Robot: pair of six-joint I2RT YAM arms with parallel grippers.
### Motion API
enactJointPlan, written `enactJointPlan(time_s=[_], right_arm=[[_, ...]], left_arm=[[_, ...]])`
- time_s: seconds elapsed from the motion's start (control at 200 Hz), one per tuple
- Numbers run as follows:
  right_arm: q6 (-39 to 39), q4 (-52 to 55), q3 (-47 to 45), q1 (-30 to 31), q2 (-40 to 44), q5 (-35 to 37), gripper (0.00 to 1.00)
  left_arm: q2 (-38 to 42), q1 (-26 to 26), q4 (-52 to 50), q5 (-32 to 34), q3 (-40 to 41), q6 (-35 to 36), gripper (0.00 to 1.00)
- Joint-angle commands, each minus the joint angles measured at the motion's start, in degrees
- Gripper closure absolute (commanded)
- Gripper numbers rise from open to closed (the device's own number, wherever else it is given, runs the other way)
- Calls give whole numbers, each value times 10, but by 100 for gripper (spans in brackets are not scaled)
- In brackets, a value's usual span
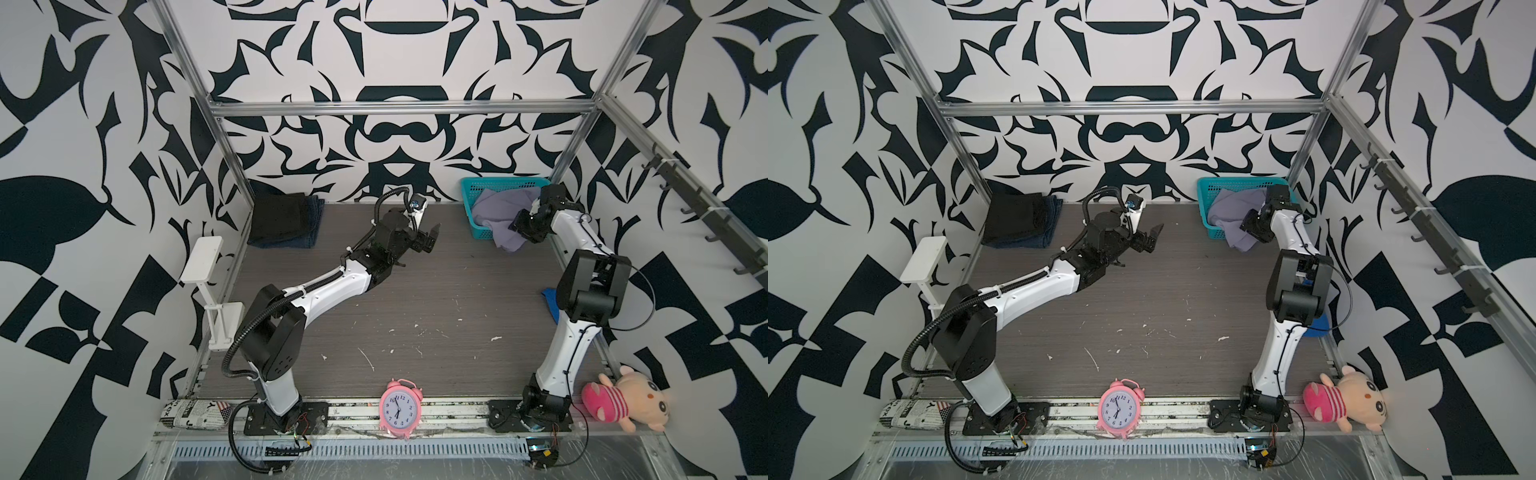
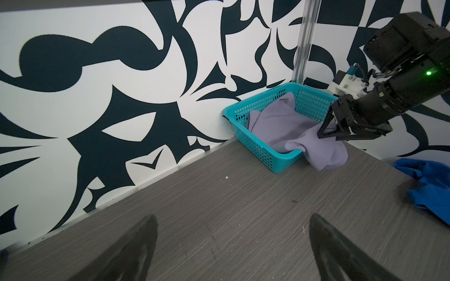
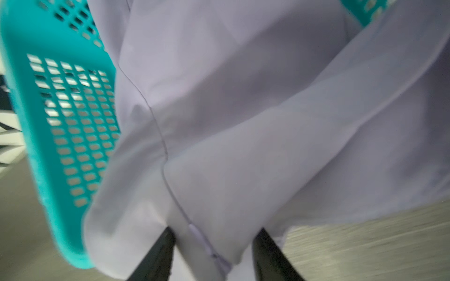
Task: Fold and stack skirts
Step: Pick up the skirt from the basket.
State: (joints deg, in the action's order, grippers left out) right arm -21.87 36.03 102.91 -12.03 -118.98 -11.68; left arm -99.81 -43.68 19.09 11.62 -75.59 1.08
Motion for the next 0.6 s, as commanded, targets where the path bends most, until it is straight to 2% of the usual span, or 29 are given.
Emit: enactJointPlan(time_s=[0.0, 0.08, 0.145, 0.32, 0.485, 0.595], right_arm=[[-17, -28, 6, -3, 27, -6, 62], [-17, -29, 4, -3, 38, -2, 75], [-17, -28, 5, -2, 44, 8, 100], [-18, -30, 10, -3, 62, 6, 100], [-26, -46, 14, -2, 104, -18, 100], [-35, -41, 53, -1, 122, -53, 100]], left_arm=[[20, -2, 12, 7, 7, -6, 0], [21, -2, 14, 8, 9, -6, 1], [21, -2, 15, 8, 10, -7, 1], [26, -2, 18, 8, 15, -7, 1], [35, -2, 19, 13, 21, -2, 0], [45, -2, 24, 15, 25, 3, 1]])
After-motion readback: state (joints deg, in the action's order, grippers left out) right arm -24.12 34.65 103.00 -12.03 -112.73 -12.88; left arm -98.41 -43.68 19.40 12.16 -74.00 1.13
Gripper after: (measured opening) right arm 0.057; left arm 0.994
